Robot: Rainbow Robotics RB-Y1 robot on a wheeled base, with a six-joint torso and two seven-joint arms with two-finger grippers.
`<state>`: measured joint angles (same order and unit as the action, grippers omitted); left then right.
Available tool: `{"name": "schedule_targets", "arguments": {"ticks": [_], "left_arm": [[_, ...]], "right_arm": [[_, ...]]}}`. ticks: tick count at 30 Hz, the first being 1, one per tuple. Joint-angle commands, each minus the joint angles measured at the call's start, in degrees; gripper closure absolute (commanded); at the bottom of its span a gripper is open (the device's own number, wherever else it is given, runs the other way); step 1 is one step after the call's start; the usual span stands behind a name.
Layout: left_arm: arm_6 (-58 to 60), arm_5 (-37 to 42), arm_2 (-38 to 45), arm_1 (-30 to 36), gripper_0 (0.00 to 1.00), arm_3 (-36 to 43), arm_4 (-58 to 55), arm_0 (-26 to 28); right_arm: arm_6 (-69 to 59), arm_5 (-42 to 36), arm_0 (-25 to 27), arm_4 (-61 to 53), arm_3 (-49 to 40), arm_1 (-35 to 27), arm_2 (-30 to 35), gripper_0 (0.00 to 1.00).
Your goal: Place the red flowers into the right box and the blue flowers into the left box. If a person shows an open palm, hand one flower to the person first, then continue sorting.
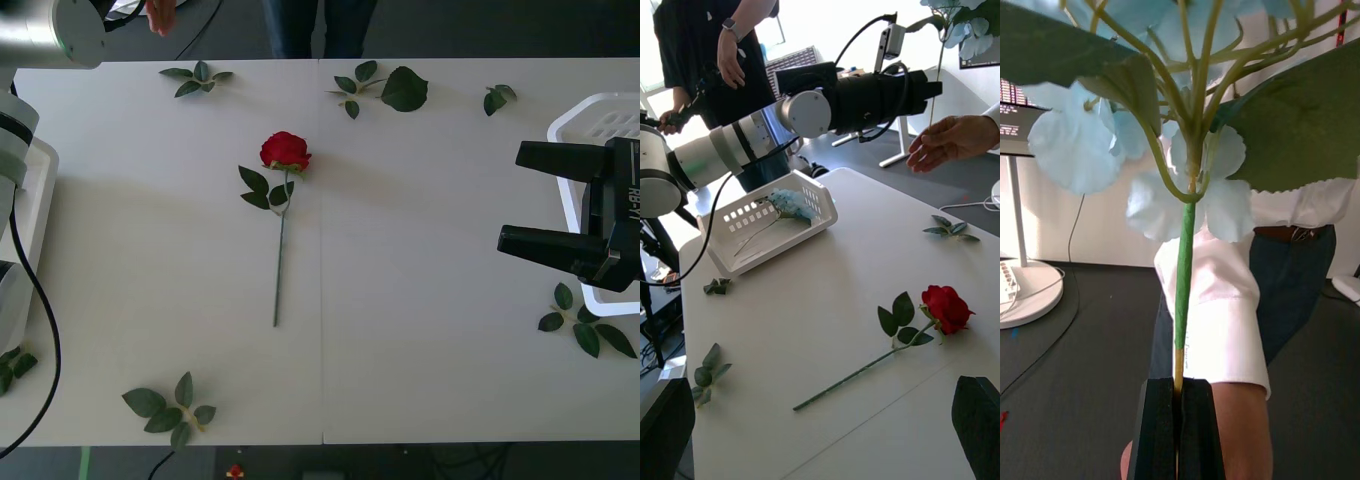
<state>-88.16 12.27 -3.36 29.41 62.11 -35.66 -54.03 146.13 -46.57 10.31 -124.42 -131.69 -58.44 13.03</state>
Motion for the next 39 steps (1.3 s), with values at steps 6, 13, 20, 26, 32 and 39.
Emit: {"name": "schedule_targets", "arguments": {"ticks": [6,13,20,26,32,39], "left_arm": [[-1.31,-0.93,-0.86,-0.40,0.21,0.56,-0.55,-3.71],[-1.31,-0.93,-0.86,-0.40,0.00,0.56,-0.55,-3.71],[-1.31,-0.93,-0.86,-0.40,0.00,0.56,-0.55,-3.71],[-1.31,-0.93,-0.86,-0.40,0.00,0.56,-0.55,-3.71],[-1.31,-0.93,-0.86,-0.40,0.00,0.56,-0.55,-3.71],[-1.57,-0.93,-1.56,-0.49,0.00,2.84,-1.08,-1.87]], "right_arm": [[2.05,-0.28,0.94,-0.74,-0.94,-2.38,1.30,0.00],[2.05,-0.28,0.94,-0.74,-0.94,-2.38,1.30,0.00],[2.05,-0.28,0.94,-0.74,-0.94,-2.38,1.30,0.00],[2.05,-0.28,0.94,-0.74,-0.94,-2.38,1.30,0.00],[2.05,-0.28,0.94,-0.74,-0.94,-2.38,1.30,0.00],[2.05,-0.28,0.94,-0.74,-0.94,-2.38,1.30,0.00]]}}
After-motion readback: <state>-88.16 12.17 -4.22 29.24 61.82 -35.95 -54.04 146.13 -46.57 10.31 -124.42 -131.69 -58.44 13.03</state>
